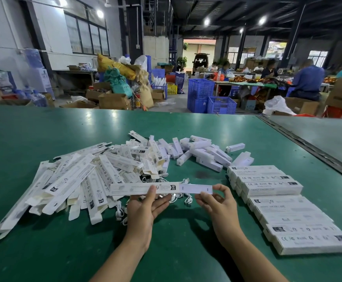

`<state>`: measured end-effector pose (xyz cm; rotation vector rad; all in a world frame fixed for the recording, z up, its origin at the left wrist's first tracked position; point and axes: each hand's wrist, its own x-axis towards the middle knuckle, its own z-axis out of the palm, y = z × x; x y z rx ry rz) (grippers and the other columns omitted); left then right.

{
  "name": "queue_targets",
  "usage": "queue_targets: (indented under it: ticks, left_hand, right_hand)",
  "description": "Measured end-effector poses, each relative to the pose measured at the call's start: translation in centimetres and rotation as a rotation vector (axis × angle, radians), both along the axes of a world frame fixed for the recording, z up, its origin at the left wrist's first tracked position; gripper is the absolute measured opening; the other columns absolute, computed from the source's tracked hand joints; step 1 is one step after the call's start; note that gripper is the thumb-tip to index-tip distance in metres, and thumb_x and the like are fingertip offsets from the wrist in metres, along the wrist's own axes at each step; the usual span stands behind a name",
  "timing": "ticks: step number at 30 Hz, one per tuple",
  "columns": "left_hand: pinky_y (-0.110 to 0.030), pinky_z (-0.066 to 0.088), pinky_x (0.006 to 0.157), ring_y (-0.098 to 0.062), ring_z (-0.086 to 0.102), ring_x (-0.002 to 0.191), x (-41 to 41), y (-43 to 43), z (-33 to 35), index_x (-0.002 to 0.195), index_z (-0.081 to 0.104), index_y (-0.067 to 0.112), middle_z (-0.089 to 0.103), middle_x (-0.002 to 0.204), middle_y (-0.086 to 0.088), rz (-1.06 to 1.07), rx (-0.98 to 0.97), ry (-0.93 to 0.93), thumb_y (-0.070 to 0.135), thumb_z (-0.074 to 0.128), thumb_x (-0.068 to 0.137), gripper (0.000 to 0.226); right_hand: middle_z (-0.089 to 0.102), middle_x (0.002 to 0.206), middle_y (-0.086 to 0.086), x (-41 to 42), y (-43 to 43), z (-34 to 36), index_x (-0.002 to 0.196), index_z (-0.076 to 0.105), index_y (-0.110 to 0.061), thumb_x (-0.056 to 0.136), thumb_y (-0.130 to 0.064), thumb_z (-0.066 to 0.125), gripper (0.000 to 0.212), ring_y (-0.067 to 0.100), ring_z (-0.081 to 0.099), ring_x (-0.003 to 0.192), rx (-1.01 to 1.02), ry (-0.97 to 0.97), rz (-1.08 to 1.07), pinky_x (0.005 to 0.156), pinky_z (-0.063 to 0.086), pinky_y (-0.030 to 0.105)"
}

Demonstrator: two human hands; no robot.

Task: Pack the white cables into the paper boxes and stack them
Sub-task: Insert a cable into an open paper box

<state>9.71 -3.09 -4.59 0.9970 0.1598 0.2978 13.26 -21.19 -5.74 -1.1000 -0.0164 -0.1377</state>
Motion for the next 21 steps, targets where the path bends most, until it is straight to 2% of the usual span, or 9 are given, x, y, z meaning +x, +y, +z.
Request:
queue_targets:
  ticks: [5, 9, 11, 13, 15, 17, 21]
  left_hand:
    - [-0.03, 0.06, 0.069, -0.04, 0.073, 0.092, 0.2, 0.3, -0.1, 0.123, 0.052, -0.008, 0.072, 0.105, -0.025, 0.009, -0.043, 0.004, 0.022, 0.059, 0.096, 0.041]
    - [-0.031, 0.06, 0.069, -0.042, 0.072, 0.094, 0.1, 0.2, -0.1, 0.107, 0.056, -0.003, 0.074, 0.095, -0.022, -0.028, -0.022, -0.002, 0.03, 0.063, 0.086, 0.039]
    - [-0.032, 0.06, 0.069, -0.042, 0.072, 0.094, 0.1, 0.0, -0.2, 0.109, 0.055, -0.005, 0.075, 0.095, -0.02, -0.046, -0.006, -0.004, 0.029, 0.062, 0.088, 0.041]
    - [-0.032, 0.061, 0.07, -0.041, 0.072, 0.095, 0.1, -0.1, -0.2, 0.115, 0.055, -0.008, 0.074, 0.1, -0.022, -0.055, 0.011, -0.003, 0.025, 0.058, 0.095, 0.039]
    - [-0.032, 0.061, 0.071, -0.039, 0.073, 0.094, 0.1, -0.1, -0.2, 0.121, 0.055, -0.007, 0.074, 0.103, -0.023, -0.063, 0.028, 0.0, 0.022, 0.054, 0.099, 0.036]
    - [-0.032, 0.061, 0.07, -0.037, 0.074, 0.093, 0.0, -0.2, -0.2, 0.12, 0.056, -0.003, 0.074, 0.103, -0.021, -0.07, 0.032, 0.006, 0.021, 0.054, 0.099, 0.032]
    - [-0.033, 0.06, 0.067, -0.038, 0.074, 0.09, -0.2, -0.4, 0.0, 0.115, 0.061, 0.0, 0.074, 0.103, -0.023, -0.112, 0.006, 0.024, 0.025, 0.058, 0.091, 0.035]
  right_hand:
    - [0.064, 0.069, 0.009, -0.1, -0.1, -0.1, 0.1, 0.051, -0.014, 0.09, 0.0, 0.063, 0.02, 0.019, 0.059, 0.064, -0.035, 0.041, 0.065, 0.062, 0.052, 0.026]
    - [0.062, 0.069, 0.008, -0.3, 0.2, 0.1, 0.1, 0.054, -0.012, 0.09, 0.0, 0.062, 0.017, 0.018, 0.057, 0.061, -0.022, 0.054, 0.126, 0.06, 0.052, 0.026]
    - [0.063, 0.072, 0.007, -0.5, 0.6, 0.0, 0.097, 0.059, -0.011, 0.09, -0.002, 0.064, 0.013, 0.016, 0.056, 0.061, -0.053, 0.04, 0.135, 0.059, 0.051, 0.025]
    - [0.06, 0.067, -0.001, -0.6, 1.0, 0.0, 0.089, 0.068, -0.013, 0.089, -0.006, 0.066, 0.008, 0.01, 0.05, 0.056, -0.169, 0.02, 0.121, 0.055, 0.046, 0.023]
    - [0.05, 0.055, -0.007, -0.9, 1.3, 0.1, 0.087, 0.074, -0.015, 0.089, -0.008, 0.065, 0.011, 0.009, 0.038, 0.049, -0.269, 0.017, 0.162, 0.049, 0.039, 0.021]
    - [0.04, 0.049, -0.006, -1.3, 1.6, 0.3, 0.093, 0.075, -0.018, 0.086, -0.006, 0.064, 0.018, 0.011, 0.03, 0.044, -0.244, 0.033, 0.271, 0.043, 0.032, 0.022]
    - [0.035, 0.048, 0.001, -2.0, 1.8, 0.8, 0.102, 0.074, -0.023, 0.069, -0.002, 0.048, 0.047, 0.014, 0.024, 0.039, -0.209, 0.065, 0.494, 0.04, 0.027, 0.019]
